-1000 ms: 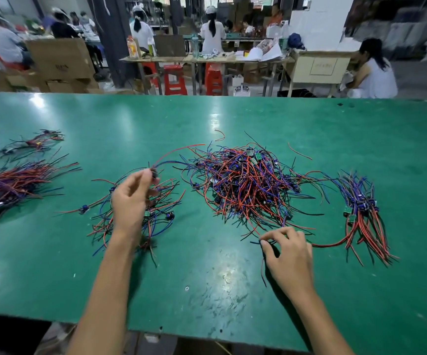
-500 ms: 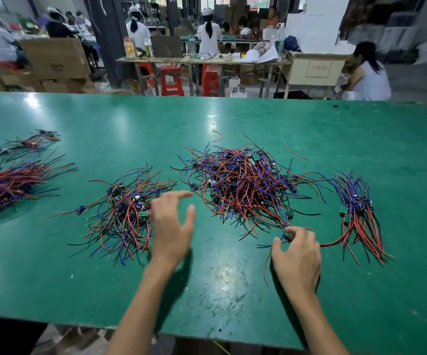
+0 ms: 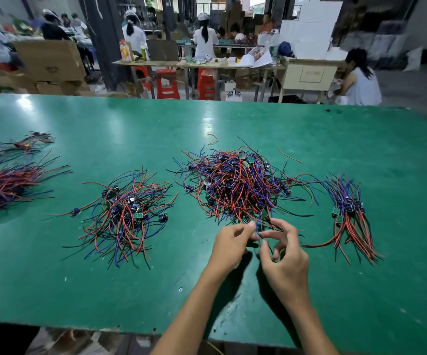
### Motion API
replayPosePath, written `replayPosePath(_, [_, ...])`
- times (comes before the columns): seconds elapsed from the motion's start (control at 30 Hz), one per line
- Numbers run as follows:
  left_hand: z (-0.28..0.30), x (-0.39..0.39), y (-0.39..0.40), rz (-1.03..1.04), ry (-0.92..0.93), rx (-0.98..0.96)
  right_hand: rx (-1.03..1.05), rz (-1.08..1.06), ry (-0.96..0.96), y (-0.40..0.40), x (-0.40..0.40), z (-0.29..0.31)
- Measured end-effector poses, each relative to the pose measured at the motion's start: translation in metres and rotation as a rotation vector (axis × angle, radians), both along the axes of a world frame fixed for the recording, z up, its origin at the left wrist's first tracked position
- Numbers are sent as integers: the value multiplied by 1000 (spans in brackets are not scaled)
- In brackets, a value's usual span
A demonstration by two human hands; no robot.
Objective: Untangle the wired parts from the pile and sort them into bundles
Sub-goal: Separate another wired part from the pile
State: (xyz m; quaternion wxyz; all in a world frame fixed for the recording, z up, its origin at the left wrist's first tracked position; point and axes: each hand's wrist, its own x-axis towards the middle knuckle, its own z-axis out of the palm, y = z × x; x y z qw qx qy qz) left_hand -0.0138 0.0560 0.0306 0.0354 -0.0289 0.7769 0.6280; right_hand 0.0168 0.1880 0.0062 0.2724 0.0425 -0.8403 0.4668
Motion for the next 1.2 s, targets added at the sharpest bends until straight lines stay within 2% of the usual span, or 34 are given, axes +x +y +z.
replayPosePath(0.17, [5,0,-2,19,-46,163,95,161,94,0,5,0])
replayPosePath(0.27, [4,8,-10,-45,-39,248,70,109,84,1,5,2])
replayPosePath(0.4, [1,12,-21,-63,-45,282,0,9,-71,5,-4,1])
replayPosePath(0.53, [1,15,-28,-122,-37,300,-5,132,-292,4,-10,-2])
replayPosePath(0.63, [4,20,-31,-243,-56,265,-129,200,-347,4,-15,-1])
replayPosePath(0.77, [4,28,-34,-342,-41,239,-327,317,-248,10,-14,1])
replayPosePath(0.9, [8,29,-44,-227,7,270,-396,362,-216,10,-9,6])
replayPosePath(0.97, [17,26,-60,-123,72,272,-286,368,-224,10,-6,8])
replayPosePath(1.1, [41,16,-112,137,287,226,215,472,-209,1,2,6])
replayPosePath(1.17, [50,10,-144,326,390,139,428,549,-180,-3,6,4])
replayPosePath(1.2, [53,7,-161,418,424,41,466,568,-173,-2,7,3])
